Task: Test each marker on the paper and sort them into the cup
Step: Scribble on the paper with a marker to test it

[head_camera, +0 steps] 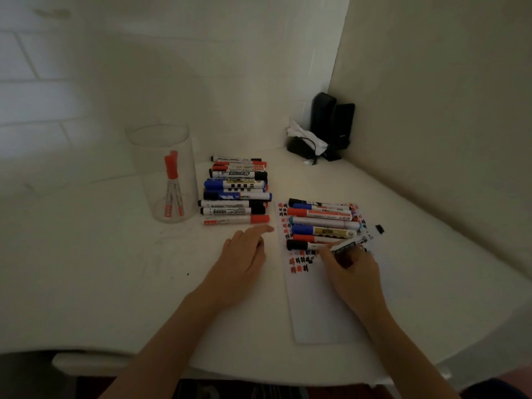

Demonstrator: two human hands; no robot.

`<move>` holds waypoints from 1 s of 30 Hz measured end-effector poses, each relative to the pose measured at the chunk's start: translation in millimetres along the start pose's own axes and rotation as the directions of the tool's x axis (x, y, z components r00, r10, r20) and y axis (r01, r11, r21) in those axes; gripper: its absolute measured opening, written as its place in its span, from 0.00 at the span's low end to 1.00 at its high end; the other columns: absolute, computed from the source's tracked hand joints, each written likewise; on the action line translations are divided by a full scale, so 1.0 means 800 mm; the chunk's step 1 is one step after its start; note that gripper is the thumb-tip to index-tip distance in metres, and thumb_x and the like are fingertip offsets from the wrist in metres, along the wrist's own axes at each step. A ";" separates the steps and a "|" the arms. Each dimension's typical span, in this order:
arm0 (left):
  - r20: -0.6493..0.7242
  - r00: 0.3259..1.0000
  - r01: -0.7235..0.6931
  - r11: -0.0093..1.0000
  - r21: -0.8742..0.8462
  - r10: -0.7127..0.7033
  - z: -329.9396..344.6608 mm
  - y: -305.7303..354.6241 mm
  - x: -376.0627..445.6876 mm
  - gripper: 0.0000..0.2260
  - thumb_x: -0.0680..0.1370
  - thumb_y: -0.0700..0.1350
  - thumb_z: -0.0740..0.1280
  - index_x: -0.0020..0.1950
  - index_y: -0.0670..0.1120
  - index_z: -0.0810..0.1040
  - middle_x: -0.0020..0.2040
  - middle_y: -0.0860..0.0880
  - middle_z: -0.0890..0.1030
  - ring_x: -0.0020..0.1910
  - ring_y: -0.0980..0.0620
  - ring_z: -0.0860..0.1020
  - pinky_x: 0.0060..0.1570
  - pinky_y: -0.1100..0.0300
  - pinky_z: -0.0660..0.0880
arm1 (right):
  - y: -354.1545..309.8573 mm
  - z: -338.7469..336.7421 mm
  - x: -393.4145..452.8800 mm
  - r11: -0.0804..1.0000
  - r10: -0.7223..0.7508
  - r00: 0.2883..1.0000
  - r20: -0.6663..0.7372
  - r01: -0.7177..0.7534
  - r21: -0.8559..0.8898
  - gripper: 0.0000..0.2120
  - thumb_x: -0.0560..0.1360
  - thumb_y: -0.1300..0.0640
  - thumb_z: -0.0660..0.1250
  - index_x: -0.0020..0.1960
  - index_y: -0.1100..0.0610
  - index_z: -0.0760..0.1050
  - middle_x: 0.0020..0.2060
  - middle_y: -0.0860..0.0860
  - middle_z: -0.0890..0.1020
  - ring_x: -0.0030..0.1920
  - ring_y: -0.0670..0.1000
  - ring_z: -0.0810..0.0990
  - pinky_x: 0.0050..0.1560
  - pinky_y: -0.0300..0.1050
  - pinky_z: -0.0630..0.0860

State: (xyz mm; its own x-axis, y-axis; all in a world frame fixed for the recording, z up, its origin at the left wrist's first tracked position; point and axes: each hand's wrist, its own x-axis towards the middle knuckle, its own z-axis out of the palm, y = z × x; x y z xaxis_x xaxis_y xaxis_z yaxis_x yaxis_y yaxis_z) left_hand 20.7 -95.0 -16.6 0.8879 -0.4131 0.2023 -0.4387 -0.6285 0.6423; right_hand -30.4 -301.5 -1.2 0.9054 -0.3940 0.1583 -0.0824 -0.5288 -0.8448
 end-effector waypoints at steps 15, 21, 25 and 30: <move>-0.108 0.984 0.075 0.888 -0.453 -0.138 -0.040 -0.010 -0.022 0.12 0.74 0.39 0.71 0.47 0.57 0.80 0.47 0.57 0.84 0.48 0.63 0.81 0.49 0.73 0.73 | -0.065 0.006 -0.019 0.825 0.092 0.956 0.279 -0.230 0.516 0.10 0.78 0.52 0.64 0.49 0.57 0.81 0.40 0.57 0.85 0.36 0.51 0.81 0.35 0.44 0.75; -0.137 0.978 0.067 0.860 -0.506 -0.157 -0.044 -0.012 -0.021 0.09 0.75 0.41 0.70 0.48 0.57 0.81 0.45 0.57 0.83 0.43 0.63 0.80 0.46 0.70 0.74 | -0.082 0.038 -0.021 0.892 0.098 0.981 0.170 -0.162 0.422 0.12 0.76 0.51 0.66 0.40 0.57 0.82 0.34 0.55 0.85 0.33 0.53 0.77 0.35 0.49 0.75; -0.139 0.980 0.051 0.856 -0.515 -0.142 -0.041 -0.016 -0.019 0.09 0.75 0.40 0.71 0.48 0.55 0.81 0.45 0.56 0.83 0.44 0.62 0.80 0.47 0.69 0.75 | -0.082 0.048 -0.020 0.911 0.085 0.984 0.158 -0.140 0.387 0.14 0.76 0.49 0.66 0.39 0.58 0.82 0.33 0.55 0.84 0.30 0.49 0.76 0.32 0.46 0.75; -0.138 0.982 0.037 0.844 -0.535 -0.130 -0.039 -0.016 -0.019 0.11 0.74 0.39 0.71 0.46 0.56 0.80 0.45 0.55 0.84 0.46 0.59 0.81 0.50 0.64 0.77 | -0.086 0.058 -0.019 0.906 0.096 0.977 0.190 -0.165 0.389 0.12 0.76 0.50 0.67 0.42 0.58 0.82 0.33 0.54 0.84 0.29 0.46 0.76 0.28 0.39 0.71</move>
State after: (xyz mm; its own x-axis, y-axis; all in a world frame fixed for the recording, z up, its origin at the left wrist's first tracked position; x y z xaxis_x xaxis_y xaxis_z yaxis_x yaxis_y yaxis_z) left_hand 17.4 -60.0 -4.6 0.9480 -0.2328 0.2171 -0.2639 -0.1933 0.9450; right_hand -19.5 -224.5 30.7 0.9558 -0.2930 -0.0238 -0.0619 -0.1214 -0.9907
